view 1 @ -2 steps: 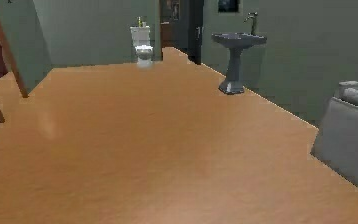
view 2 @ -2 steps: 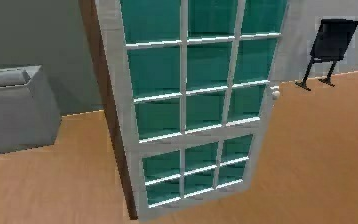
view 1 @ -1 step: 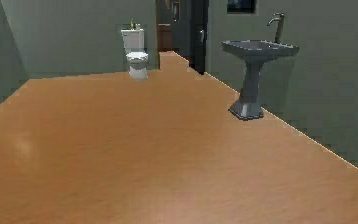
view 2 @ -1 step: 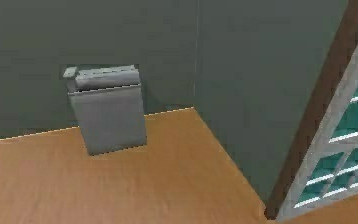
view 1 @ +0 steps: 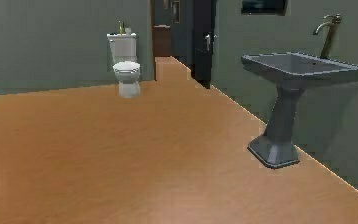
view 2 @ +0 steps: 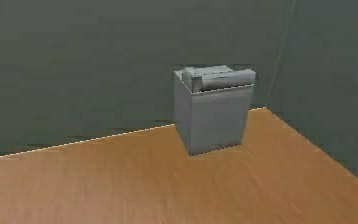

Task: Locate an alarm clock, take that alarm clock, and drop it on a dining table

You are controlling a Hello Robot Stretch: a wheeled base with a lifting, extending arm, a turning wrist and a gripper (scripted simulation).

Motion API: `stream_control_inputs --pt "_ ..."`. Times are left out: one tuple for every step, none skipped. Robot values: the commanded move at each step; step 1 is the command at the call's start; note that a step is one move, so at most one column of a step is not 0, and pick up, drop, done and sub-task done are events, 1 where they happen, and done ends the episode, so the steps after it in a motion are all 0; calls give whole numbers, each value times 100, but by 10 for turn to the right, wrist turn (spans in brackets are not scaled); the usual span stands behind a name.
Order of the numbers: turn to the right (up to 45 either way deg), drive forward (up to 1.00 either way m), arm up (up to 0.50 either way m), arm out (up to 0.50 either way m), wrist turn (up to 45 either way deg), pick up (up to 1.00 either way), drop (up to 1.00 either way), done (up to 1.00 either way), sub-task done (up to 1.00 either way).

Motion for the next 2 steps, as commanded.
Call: stream_control_inputs --pt "0 100 0 0 0 0 0 0 0" --pt "0 100 0 0 0 0 0 0 0"
